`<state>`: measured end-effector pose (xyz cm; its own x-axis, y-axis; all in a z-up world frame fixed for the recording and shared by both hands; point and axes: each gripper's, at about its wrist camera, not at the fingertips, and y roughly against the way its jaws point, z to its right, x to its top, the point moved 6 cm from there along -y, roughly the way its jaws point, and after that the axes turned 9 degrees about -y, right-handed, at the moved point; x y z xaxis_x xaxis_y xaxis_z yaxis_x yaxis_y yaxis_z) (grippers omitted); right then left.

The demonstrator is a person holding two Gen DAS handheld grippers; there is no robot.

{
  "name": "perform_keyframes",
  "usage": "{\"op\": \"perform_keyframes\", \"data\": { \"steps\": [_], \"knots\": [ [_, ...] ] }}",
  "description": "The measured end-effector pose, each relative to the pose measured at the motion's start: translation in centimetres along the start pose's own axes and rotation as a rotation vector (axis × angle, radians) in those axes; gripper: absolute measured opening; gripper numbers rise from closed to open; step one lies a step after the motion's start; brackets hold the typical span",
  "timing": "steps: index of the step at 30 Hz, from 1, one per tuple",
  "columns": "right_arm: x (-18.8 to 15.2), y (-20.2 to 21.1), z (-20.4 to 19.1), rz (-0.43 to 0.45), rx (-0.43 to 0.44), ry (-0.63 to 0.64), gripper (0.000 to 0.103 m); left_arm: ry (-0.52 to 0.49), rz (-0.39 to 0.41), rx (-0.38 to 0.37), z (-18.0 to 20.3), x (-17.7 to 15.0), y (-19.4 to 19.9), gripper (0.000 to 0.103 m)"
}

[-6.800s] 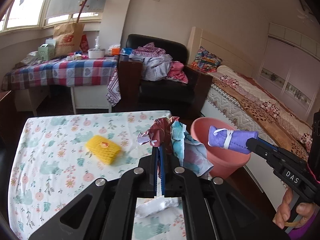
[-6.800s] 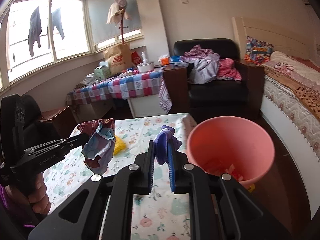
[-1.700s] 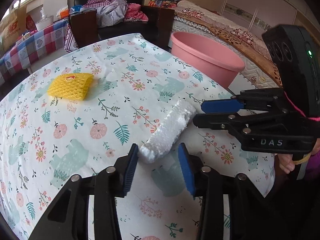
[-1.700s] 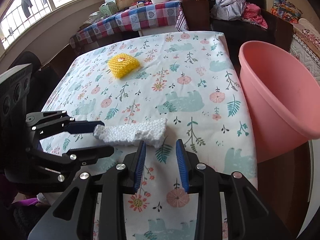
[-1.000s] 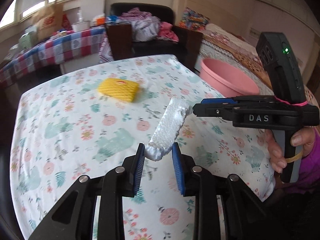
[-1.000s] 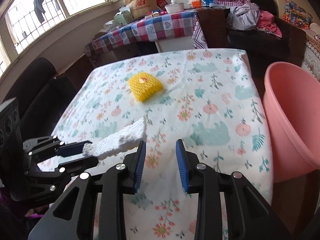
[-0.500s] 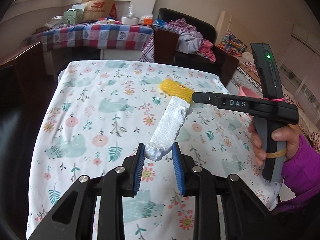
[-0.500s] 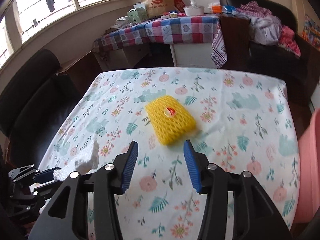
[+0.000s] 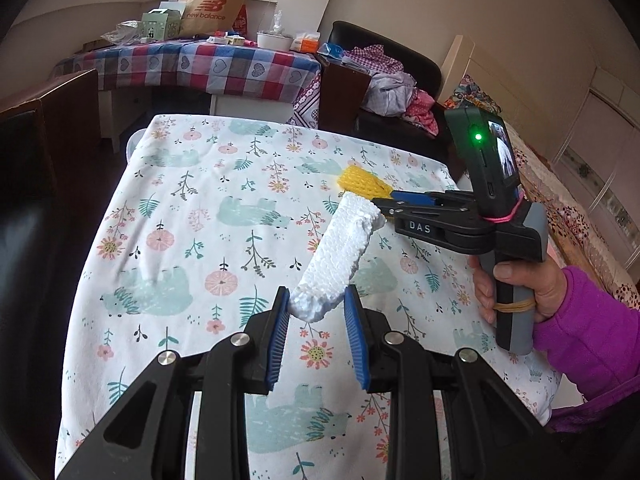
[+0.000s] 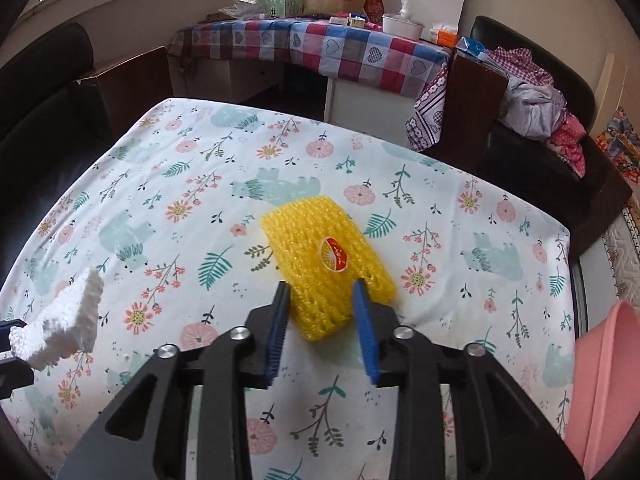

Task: Collect trash
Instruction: 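Grasp the yellow mesh sleeve with the right tool, then carry the foam strip and yellow mesh sleeve over the pink bucket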

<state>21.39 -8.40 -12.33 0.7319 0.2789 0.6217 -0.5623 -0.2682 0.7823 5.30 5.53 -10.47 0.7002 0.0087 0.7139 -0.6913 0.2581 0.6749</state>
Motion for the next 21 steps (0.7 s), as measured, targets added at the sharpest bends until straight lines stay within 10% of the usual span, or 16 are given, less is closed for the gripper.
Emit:
{"op": "perform_keyframes", "data": {
  "steps": [21],
  "knots": [
    [-3.8, 12.4, 2.6, 0.131, 0.142, -0.179, 0.020, -0.017, 0.068, 0.014, 3.7, 3.7, 0.8, 0.027]
  ]
}}
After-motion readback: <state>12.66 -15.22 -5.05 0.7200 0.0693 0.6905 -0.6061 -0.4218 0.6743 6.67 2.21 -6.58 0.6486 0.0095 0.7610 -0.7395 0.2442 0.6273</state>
